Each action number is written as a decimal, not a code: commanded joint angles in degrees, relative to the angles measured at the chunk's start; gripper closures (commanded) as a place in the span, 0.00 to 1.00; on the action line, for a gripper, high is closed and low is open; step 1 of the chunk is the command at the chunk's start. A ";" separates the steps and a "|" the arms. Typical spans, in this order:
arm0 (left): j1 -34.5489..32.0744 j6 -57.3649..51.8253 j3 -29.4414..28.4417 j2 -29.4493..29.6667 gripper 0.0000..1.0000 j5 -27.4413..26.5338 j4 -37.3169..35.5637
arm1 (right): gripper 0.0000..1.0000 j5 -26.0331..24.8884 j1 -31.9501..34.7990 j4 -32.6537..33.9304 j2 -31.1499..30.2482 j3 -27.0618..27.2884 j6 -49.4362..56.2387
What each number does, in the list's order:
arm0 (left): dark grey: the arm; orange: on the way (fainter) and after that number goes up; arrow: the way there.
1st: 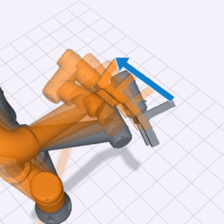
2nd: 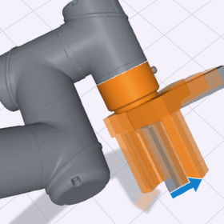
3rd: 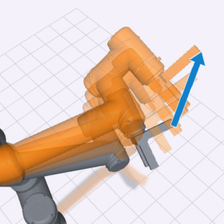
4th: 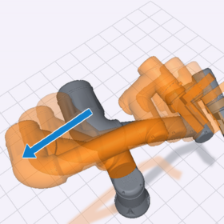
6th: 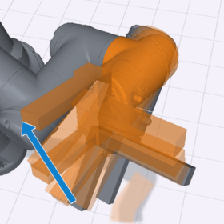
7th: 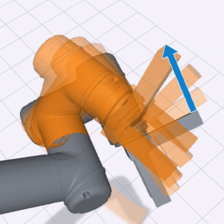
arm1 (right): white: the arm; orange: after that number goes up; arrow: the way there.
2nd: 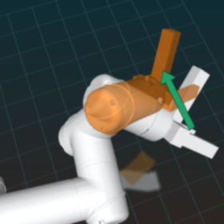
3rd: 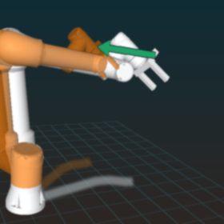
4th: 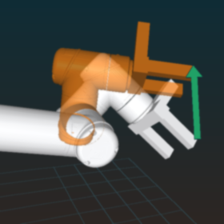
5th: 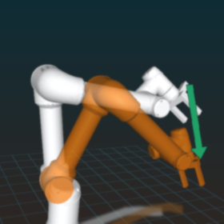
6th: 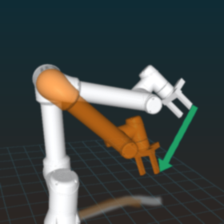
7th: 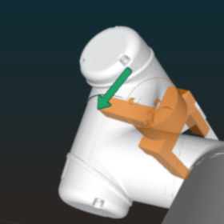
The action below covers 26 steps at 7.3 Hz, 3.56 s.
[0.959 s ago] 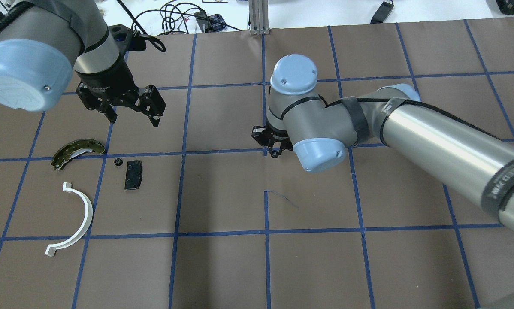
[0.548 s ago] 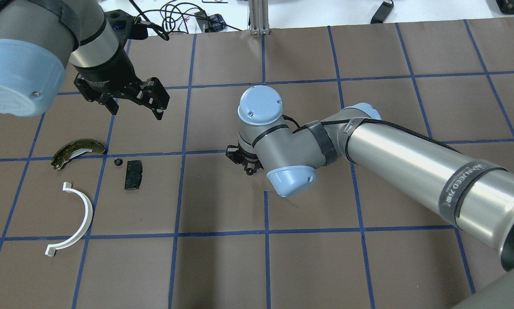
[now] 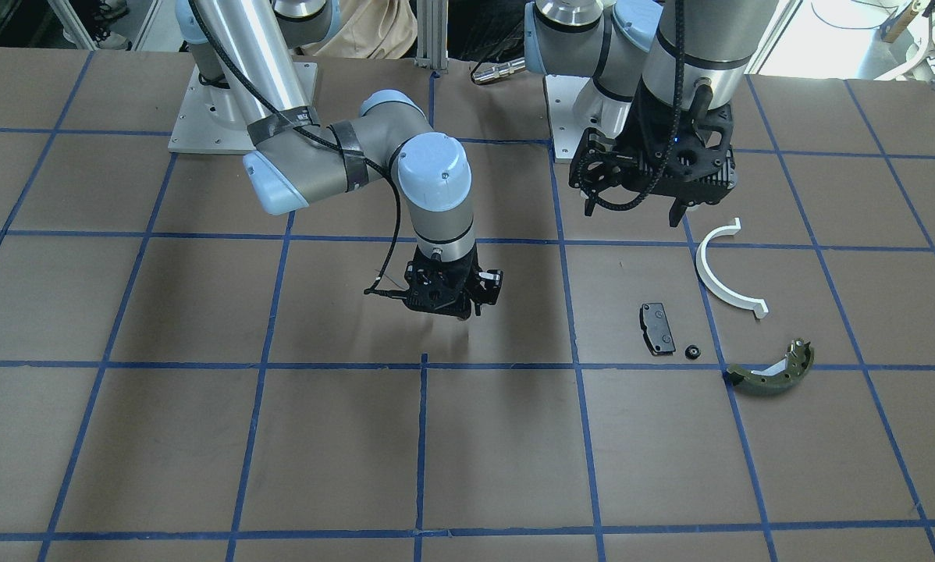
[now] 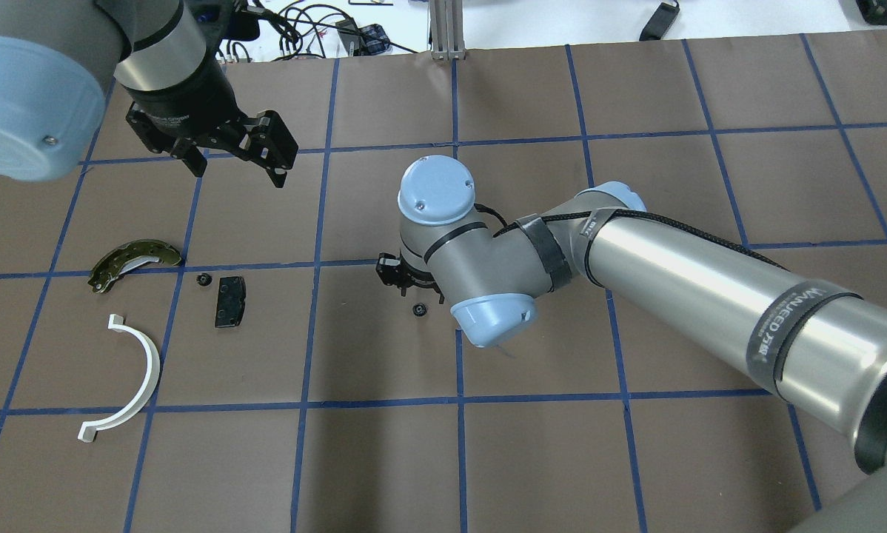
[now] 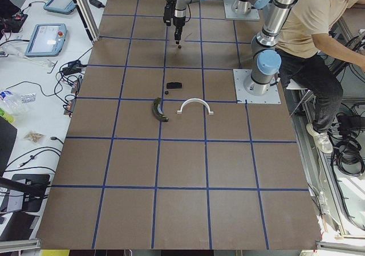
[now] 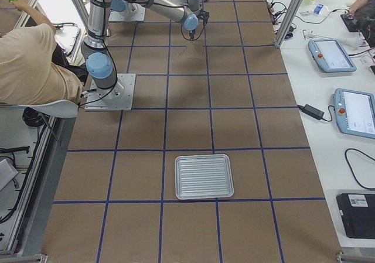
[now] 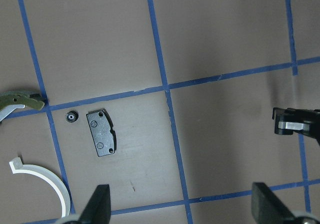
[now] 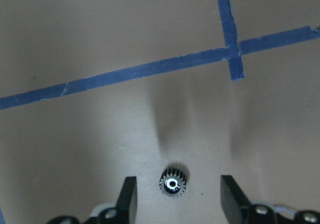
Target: Place bearing gear from tray to pile
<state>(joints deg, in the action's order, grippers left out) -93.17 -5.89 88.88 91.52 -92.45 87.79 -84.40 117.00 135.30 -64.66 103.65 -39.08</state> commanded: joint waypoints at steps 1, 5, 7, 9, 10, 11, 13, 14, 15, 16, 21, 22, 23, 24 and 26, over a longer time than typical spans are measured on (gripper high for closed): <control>0.00 3.78 -0.11 0.24 0.00 0.08 0.80 | 0.00 -0.68 -2.37 -0.03 -0.38 -0.20 1.54; -2.27 4.91 2.95 6.36 0.00 1.04 -0.08 | 0.00 -0.06 -17.99 -11.43 -10.73 0.06 25.04; -6.03 9.45 7.51 11.72 0.00 1.04 -8.64 | 0.00 -0.24 -24.51 -22.04 -17.48 -0.02 33.78; -12.09 17.89 10.77 18.05 0.00 0.61 -19.80 | 0.00 -0.50 -28.04 -30.05 -23.20 -0.37 38.44; -14.04 20.97 11.05 20.95 0.00 0.51 -22.46 | 0.00 -0.59 -30.23 -32.87 -24.88 -1.16 41.60; -14.67 22.92 11.14 23.50 0.00 1.04 -25.71 | 0.00 -0.59 -31.73 -39.34 -25.42 -4.73 42.58; -16.33 23.81 11.14 26.59 0.00 0.95 -28.10 | 0.00 -2.35 -32.10 -46.25 -25.25 -10.21 42.77; -16.43 23.99 11.22 27.30 0.00 1.04 -28.12 | 0.00 -2.18 -32.10 -46.44 -25.51 -10.05 42.34; -16.78 24.08 11.23 27.66 0.03 1.04 -28.12 | 0.00 -3.31 -32.10 -46.44 -25.52 -10.04 41.98; -17.04 23.99 11.49 27.40 0.03 1.39 -28.03 | 0.00 -3.23 -32.18 -46.79 -25.17 -9.96 42.68; -16.43 23.90 15.45 25.64 0.17 1.30 -29.51 | 0.00 -2.96 -28.15 -48.02 -26.22 -10.66 36.80; -16.34 23.73 15.53 25.55 0.49 1.30 -29.78 | 0.00 -2.97 -27.97 -47.93 -26.31 -10.48 36.88; -16.34 23.90 15.45 25.55 0.77 1.30 -29.79 | 0.00 -2.97 -27.97 -47.93 -26.31 -10.66 37.06; -16.34 23.99 15.27 25.64 0.96 1.57 -29.79 | 0.00 -3.05 -27.97 -47.93 -26.48 -10.14 37.32; -16.17 24.08 14.92 25.64 1.00 2.71 -29.79 | 0.00 -3.23 -27.97 -47.93 -26.66 -9.96 37.58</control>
<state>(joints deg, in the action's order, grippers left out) -109.42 18.15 103.98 117.15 -90.15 58.03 -87.52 89.02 87.36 -91.27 93.57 -1.62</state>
